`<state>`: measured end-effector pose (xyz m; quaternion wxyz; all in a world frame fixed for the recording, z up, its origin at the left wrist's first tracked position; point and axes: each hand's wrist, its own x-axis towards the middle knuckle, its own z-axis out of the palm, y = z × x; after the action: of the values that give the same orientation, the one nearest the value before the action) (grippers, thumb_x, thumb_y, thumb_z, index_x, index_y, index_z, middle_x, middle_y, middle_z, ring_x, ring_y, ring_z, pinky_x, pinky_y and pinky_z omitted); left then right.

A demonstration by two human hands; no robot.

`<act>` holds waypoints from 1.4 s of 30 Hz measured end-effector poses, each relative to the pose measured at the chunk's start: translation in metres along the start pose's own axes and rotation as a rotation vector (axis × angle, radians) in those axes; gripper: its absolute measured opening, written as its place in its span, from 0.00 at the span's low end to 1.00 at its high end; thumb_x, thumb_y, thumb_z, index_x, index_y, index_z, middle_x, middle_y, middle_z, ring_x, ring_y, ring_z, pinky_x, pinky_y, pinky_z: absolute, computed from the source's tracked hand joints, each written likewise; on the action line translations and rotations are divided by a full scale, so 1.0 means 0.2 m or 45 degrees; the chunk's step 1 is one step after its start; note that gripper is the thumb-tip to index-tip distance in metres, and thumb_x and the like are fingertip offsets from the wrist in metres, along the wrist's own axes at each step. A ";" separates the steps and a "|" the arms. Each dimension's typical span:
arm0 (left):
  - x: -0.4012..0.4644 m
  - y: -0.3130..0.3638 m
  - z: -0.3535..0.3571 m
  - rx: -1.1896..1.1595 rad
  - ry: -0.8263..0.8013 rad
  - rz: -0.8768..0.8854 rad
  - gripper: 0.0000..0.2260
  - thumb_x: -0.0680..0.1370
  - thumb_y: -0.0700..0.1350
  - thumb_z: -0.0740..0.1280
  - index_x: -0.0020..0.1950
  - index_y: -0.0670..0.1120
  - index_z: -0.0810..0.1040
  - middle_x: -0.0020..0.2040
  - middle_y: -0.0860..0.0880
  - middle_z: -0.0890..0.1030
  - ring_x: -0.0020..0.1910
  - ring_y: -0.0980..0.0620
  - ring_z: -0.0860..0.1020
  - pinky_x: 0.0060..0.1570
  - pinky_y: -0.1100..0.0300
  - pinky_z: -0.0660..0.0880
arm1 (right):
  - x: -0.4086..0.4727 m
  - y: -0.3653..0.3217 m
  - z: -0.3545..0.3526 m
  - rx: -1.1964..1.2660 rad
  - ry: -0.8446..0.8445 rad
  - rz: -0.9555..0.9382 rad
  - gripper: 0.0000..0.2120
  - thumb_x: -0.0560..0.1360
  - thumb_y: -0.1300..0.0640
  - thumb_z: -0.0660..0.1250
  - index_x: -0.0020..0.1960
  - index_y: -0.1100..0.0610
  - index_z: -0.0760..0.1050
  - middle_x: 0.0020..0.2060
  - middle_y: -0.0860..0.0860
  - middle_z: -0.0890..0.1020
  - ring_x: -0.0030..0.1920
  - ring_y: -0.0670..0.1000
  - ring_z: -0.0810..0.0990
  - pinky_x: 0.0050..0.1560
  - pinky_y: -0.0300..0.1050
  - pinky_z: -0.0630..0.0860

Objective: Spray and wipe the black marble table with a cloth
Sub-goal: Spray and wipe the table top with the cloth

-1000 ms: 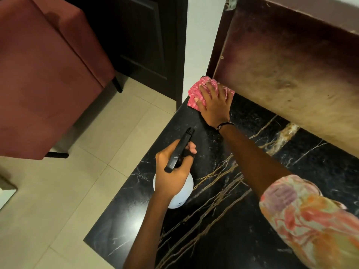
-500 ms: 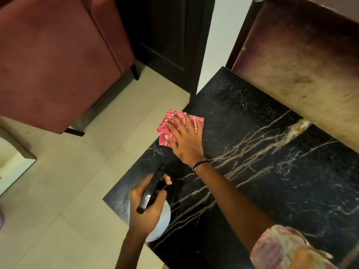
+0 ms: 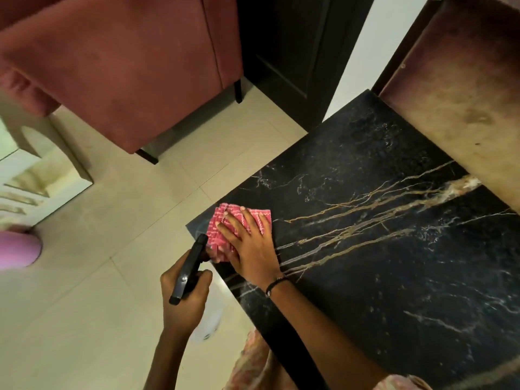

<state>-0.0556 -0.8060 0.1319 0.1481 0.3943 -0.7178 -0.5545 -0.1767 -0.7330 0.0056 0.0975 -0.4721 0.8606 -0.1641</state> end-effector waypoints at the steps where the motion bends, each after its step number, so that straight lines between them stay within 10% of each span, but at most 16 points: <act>1: -0.02 -0.01 -0.02 -0.022 0.015 -0.001 0.15 0.65 0.37 0.59 0.48 0.43 0.80 0.34 0.50 0.80 0.21 0.55 0.66 0.25 0.57 0.65 | -0.07 -0.02 0.01 -0.014 -0.008 0.000 0.23 0.80 0.44 0.54 0.74 0.45 0.59 0.75 0.48 0.61 0.76 0.57 0.54 0.73 0.65 0.52; 6: -0.14 -0.06 -0.15 -0.045 0.085 0.087 0.26 0.66 0.35 0.58 0.45 0.67 0.77 0.44 0.54 0.81 0.25 0.59 0.72 0.28 0.68 0.69 | -0.36 -0.10 0.04 -0.164 -0.028 -0.047 0.26 0.79 0.43 0.56 0.75 0.44 0.58 0.75 0.47 0.62 0.76 0.55 0.57 0.72 0.65 0.49; 11: -0.21 -0.13 -0.24 -0.050 0.140 0.086 0.28 0.67 0.35 0.58 0.47 0.71 0.76 0.44 0.53 0.80 0.31 0.62 0.75 0.31 0.68 0.69 | -0.25 -0.10 0.04 -0.194 -0.100 -0.106 0.26 0.79 0.39 0.54 0.75 0.42 0.56 0.75 0.47 0.62 0.76 0.55 0.57 0.72 0.66 0.51; 22: -0.08 -0.21 -0.35 -0.172 0.110 0.016 0.16 0.67 0.35 0.59 0.43 0.54 0.77 0.43 0.48 0.81 0.25 0.58 0.71 0.27 0.62 0.67 | 0.26 -0.26 0.05 -0.244 -0.129 -0.010 0.28 0.77 0.36 0.49 0.72 0.46 0.64 0.71 0.49 0.69 0.73 0.58 0.63 0.70 0.65 0.54; 28: 0.06 -0.22 -0.43 -0.187 0.049 0.007 0.21 0.68 0.35 0.59 0.43 0.63 0.77 0.43 0.50 0.80 0.24 0.38 0.64 0.25 0.62 0.63 | 0.45 -0.35 0.08 -0.269 -0.084 0.053 0.20 0.73 0.42 0.62 0.60 0.51 0.75 0.57 0.52 0.79 0.61 0.57 0.73 0.66 0.64 0.62; 42: 0.29 -0.17 -0.52 -0.104 -0.068 0.083 0.19 0.68 0.36 0.60 0.42 0.61 0.77 0.43 0.49 0.81 0.26 0.57 0.74 0.30 0.64 0.68 | 0.23 -0.38 0.08 -0.283 -0.115 -0.006 0.32 0.69 0.48 0.71 0.70 0.48 0.65 0.70 0.51 0.69 0.72 0.58 0.62 0.70 0.66 0.57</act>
<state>-0.0117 -0.9204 0.1229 0.1629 0.3496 -0.7106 -0.5884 -0.1373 -0.8129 0.0180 0.0828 -0.4889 0.8671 -0.0466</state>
